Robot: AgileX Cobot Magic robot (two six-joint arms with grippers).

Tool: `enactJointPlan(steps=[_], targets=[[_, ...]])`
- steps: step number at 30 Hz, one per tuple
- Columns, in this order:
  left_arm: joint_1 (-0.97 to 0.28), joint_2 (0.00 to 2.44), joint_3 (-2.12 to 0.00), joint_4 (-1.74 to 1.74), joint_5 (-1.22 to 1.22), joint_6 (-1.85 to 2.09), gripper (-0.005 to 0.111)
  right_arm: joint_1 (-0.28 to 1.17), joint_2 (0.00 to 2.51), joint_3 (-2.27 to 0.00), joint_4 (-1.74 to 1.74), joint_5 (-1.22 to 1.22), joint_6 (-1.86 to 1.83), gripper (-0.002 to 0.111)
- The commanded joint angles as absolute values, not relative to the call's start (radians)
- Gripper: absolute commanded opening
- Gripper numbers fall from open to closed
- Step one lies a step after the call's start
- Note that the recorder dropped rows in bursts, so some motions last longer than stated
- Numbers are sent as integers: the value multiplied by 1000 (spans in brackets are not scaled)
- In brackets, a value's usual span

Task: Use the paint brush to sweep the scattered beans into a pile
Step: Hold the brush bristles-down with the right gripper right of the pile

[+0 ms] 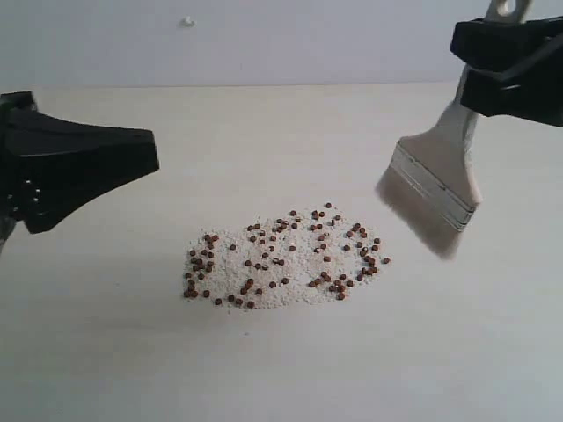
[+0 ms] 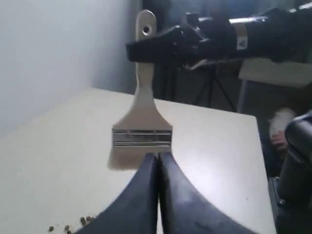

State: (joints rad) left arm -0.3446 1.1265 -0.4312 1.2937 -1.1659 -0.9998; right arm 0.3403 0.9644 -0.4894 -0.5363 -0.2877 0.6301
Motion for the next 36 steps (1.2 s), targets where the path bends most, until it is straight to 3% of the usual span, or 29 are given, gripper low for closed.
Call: enactJointPlan(steps=[1, 14, 19, 36], targets=[[-348, 930, -308, 1155, -1052, -975, 0, 337, 919, -432, -227, -272, 359, 0], [-348, 461, -114, 1114, -881, -1109, 0, 337, 1042, -419, 176, -289, -84, 0], [-348, 338, -103, 1141, -847, -1162, 0, 337, 1125, -415, 297, -407, -222, 0], [-348, 275, -102, 1226, -847, -1158, 0, 337, 1413, -417, 221, -758, -132, 0]])
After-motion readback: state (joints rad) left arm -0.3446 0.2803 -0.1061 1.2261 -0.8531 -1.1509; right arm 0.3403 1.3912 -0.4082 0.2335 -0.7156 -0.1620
